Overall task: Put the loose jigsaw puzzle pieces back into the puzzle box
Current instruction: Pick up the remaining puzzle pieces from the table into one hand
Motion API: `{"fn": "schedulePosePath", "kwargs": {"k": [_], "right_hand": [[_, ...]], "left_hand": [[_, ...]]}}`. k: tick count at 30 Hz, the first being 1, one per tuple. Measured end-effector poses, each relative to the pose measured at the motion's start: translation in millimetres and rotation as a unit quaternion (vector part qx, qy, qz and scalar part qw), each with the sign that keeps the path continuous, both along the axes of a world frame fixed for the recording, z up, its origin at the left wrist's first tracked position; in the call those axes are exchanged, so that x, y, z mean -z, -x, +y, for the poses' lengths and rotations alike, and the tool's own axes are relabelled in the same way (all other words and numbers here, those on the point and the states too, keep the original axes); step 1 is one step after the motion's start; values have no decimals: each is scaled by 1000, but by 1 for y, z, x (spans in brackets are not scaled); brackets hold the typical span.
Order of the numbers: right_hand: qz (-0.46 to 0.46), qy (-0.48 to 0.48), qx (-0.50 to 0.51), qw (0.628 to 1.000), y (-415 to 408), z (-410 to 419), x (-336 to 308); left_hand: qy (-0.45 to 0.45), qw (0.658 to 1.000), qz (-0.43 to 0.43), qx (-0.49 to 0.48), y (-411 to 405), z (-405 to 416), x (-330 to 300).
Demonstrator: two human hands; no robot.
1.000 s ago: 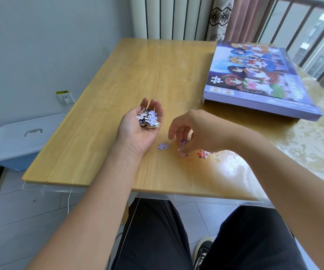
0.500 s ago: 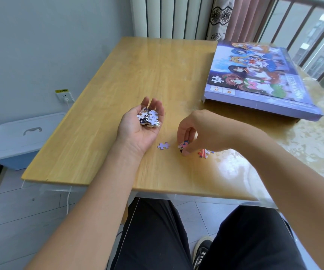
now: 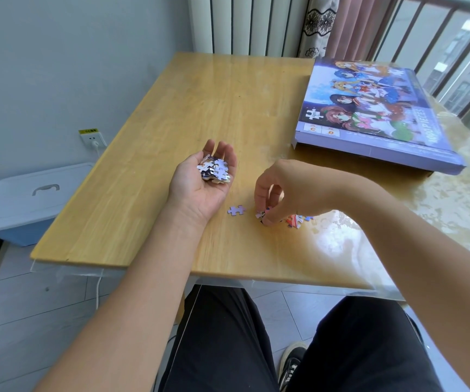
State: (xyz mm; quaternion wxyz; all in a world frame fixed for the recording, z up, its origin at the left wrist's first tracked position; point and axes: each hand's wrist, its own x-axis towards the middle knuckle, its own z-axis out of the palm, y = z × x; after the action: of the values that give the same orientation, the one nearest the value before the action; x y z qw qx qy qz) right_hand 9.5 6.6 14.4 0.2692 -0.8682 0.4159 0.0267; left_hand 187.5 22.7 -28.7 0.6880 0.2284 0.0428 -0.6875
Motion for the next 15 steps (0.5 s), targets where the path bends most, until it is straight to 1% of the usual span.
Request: {"fn": "schedulePosePath", "kwargs": {"k": [4,11,15], "right_hand": [[-24,-7,3,1000,1,2,2],[-35,-3,-10,999,-1,2,4],[-73,-3,-10,997,1,0,-4]], "left_hand": [[0,1000,1,2,0,1,-1],[-1,1000,-6,4,0,2,-1],[-3,1000,-4,1,0,1,0]]}}
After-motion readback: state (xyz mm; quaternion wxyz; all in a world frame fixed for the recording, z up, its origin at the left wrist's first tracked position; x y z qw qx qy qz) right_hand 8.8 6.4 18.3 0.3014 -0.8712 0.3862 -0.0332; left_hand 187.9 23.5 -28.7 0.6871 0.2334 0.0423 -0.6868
